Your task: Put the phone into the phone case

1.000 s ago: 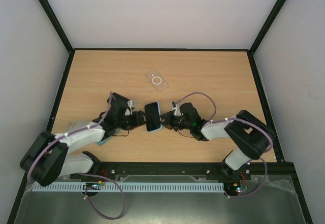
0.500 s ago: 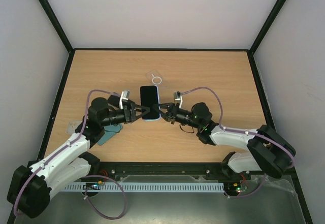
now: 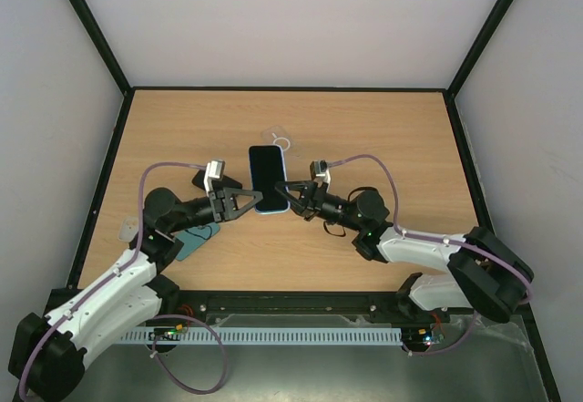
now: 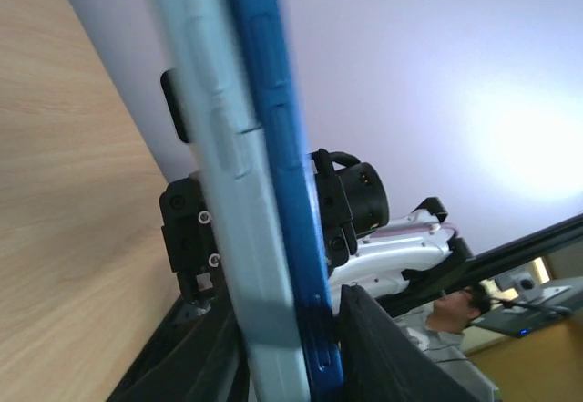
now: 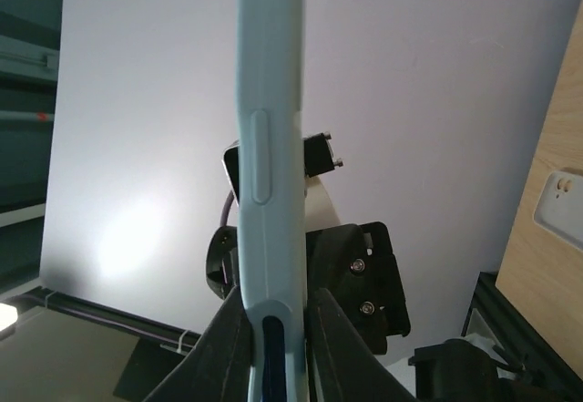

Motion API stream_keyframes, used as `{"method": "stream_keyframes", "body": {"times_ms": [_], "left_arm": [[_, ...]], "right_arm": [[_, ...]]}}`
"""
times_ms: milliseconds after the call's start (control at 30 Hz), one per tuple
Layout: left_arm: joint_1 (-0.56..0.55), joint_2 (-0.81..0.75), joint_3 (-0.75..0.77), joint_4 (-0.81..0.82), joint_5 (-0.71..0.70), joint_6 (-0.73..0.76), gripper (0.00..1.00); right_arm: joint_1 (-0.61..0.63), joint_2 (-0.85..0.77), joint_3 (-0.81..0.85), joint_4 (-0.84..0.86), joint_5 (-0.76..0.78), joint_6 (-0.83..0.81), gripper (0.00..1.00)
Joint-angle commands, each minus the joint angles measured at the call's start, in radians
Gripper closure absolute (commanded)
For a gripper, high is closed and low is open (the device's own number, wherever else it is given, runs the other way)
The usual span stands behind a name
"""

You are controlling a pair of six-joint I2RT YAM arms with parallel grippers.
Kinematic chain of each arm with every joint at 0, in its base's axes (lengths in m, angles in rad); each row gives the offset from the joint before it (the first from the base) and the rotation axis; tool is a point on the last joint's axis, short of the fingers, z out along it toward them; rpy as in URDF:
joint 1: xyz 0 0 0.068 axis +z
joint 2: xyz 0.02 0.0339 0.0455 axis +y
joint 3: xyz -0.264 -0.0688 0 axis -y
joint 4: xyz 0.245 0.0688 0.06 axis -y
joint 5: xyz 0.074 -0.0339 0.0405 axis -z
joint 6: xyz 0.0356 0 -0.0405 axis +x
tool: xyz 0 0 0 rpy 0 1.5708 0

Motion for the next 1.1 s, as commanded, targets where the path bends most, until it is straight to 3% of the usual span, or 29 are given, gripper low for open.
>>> {"method": "stream_keyframes", "body": {"times_ms": [0,100,233,333,433,633,867,1067], "left_arm": [[-0.009,-0.022,-0.02,0.077,-0.022,-0.022,0.8],[-0.009,-0.006,-0.018,0.051,-0.029,-0.012,0.97],[-0.008,0.008,-0.003,-0.024,-0.036,0.03,0.97],[-0.009,0.012,0.029,-0.104,-0.033,0.079,0.96],[-0.009,-0.002,0.051,-0.168,-0.035,0.109,0.88],[-0.008,-0.047,0.07,-0.229,-0.071,0.128,0.6],[0.028,-0.073,0.071,-0.271,-0.183,0.129,0.52],[0.07,-0.037,0.095,-0.272,-0.171,0.149,0.46]], "right_arm": [[0.011,-0.042,0.014,0.105,0.011,0.007,0.87],[0.011,-0.043,0.015,0.097,0.002,0.003,0.81],[0.01,-0.06,0.018,0.032,-0.004,-0.032,0.68],[0.011,-0.085,0.028,-0.062,0.003,-0.08,0.77],[0.01,-0.105,0.035,-0.144,0.006,-0.125,0.87],[0.012,-0.138,-0.008,-0.178,-0.021,-0.173,0.91],[0.022,-0.18,-0.072,-0.149,-0.113,-0.189,0.91],[0.038,-0.231,-0.094,-0.185,-0.136,-0.228,0.91]]}}
